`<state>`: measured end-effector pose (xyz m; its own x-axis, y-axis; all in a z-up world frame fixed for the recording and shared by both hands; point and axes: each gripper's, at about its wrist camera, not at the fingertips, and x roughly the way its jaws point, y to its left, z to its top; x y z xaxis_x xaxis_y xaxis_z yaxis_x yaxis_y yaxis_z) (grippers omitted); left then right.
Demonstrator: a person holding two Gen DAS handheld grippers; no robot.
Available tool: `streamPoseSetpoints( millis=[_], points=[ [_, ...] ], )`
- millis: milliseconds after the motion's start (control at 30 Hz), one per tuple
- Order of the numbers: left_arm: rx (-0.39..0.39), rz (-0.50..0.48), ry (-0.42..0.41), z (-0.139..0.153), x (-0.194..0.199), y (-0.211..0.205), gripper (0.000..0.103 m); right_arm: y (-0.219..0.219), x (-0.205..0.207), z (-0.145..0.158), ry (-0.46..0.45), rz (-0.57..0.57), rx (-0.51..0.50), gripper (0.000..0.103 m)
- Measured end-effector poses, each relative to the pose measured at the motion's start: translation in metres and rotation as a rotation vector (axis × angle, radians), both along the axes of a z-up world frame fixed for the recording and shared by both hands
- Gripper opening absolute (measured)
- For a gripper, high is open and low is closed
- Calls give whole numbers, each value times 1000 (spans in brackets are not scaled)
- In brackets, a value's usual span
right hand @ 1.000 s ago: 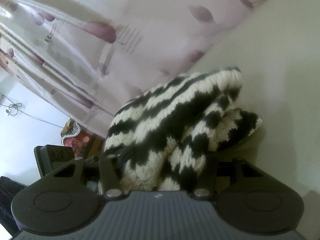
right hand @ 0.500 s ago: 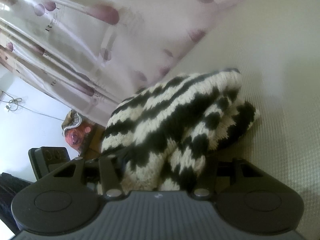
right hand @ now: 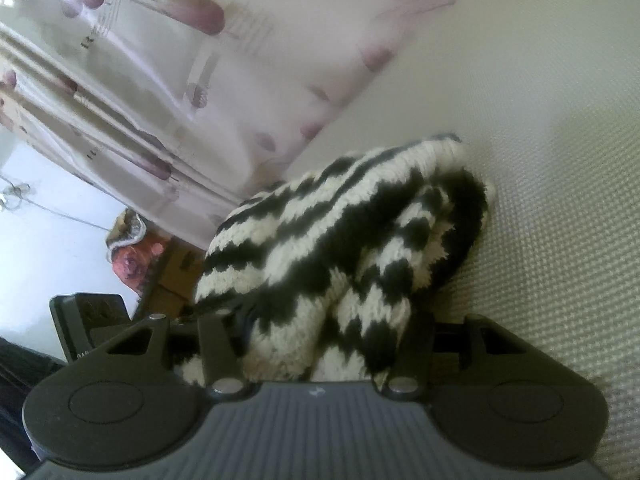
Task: Fold small clothes
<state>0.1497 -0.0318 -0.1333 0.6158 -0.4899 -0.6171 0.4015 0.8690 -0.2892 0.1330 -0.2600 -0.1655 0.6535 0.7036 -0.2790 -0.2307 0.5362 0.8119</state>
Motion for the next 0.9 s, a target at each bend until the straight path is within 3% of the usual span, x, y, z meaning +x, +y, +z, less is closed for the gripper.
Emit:
streamPoseSetpoints(
  millis=[167,300,533,900],
  points=[
    [3,33,-4,-4,-3,0,87,3,-9,3,-21,-20,-81,57],
    [19,51,-11,-6,-5,-1,96,9,-13,8,-57,-34,-203,62],
    [70,91,-63,-4,-13,-9,100,18,-21,10,-119,-61,-303,66],
    [124,150,-142,1,-31,-18,102,32,-37,11,-183,-147,-450,84]
  ],
)
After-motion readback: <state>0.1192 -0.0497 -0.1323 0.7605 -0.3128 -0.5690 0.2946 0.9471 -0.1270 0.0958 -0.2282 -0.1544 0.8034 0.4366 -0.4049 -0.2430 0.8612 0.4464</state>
